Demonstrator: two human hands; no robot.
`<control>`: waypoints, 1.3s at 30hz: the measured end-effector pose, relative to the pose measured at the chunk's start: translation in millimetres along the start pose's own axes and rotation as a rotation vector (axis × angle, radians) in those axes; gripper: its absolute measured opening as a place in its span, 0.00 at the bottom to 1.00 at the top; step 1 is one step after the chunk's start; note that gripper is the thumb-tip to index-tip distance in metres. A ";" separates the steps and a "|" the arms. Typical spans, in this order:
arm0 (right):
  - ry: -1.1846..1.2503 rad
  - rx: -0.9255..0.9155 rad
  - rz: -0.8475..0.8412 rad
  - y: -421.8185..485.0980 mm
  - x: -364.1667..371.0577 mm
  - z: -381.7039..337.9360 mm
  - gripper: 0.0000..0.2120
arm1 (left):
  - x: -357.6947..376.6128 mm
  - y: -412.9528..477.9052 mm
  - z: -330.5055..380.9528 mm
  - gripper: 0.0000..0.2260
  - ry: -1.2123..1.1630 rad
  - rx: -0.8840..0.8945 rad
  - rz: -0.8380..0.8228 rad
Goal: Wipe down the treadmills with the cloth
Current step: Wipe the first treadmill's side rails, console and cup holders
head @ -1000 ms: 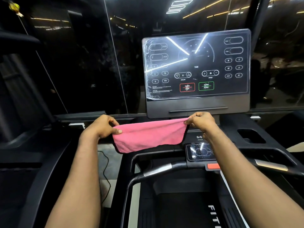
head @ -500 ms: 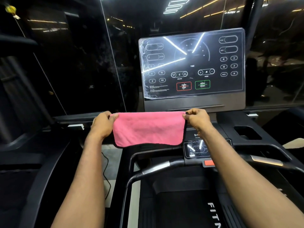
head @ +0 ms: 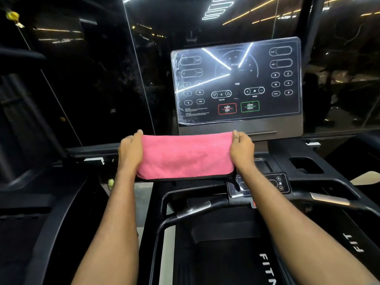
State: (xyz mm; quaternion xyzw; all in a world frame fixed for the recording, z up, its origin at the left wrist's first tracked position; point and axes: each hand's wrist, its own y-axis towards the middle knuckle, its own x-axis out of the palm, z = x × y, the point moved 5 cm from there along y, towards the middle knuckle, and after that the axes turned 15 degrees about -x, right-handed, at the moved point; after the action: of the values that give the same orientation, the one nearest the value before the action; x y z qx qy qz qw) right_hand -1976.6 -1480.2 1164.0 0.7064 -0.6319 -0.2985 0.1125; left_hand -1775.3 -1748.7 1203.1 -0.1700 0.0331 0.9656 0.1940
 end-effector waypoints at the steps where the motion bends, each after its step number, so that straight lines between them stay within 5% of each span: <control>1: 0.005 0.049 -0.036 -0.5 1.7 6.6 0.19 | 1.0 3.8 -5.0 0.16 -0.005 0.009 -0.039; 6: 0.115 0.091 -0.207 -6.2 10.5 21.7 0.20 | -7.9 -0.7 -10.8 0.08 0.111 0.175 -0.010; 15: 0.047 -0.044 -0.061 -3.4 -2.6 -2.1 0.21 | -19.5 -29.9 0.5 0.17 -0.092 0.287 0.240; 22: 0.153 0.136 -0.219 -2.0 11.7 40.3 0.15 | -9.8 -2.8 -22.6 0.10 0.160 0.139 0.105; 30: 0.136 0.020 -0.280 -24.8 29.0 -6.0 0.13 | 23.0 -25.3 -2.1 0.03 0.363 0.136 -0.077; 34: 0.476 -0.040 -0.524 -60.3 57.5 -56.4 0.16 | 63.2 -68.3 14.4 0.12 0.268 0.185 -0.416; 36: 0.636 0.031 -0.595 -71.8 58.5 -60.5 0.21 | 67.2 -72.0 12.3 0.19 0.297 0.180 -0.382; 39: 0.768 0.127 -0.545 -80.2 50.5 -46.1 0.24 | 66.6 -68.2 0.1 0.11 0.300 0.206 -0.361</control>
State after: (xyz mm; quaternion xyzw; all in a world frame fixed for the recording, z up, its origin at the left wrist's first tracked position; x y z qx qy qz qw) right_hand -1883.2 -1524.6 1143.7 0.9111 -0.3534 0.0049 0.2121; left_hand -1806.7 -1661.6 1180.6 -0.2941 0.1287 0.8708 0.3723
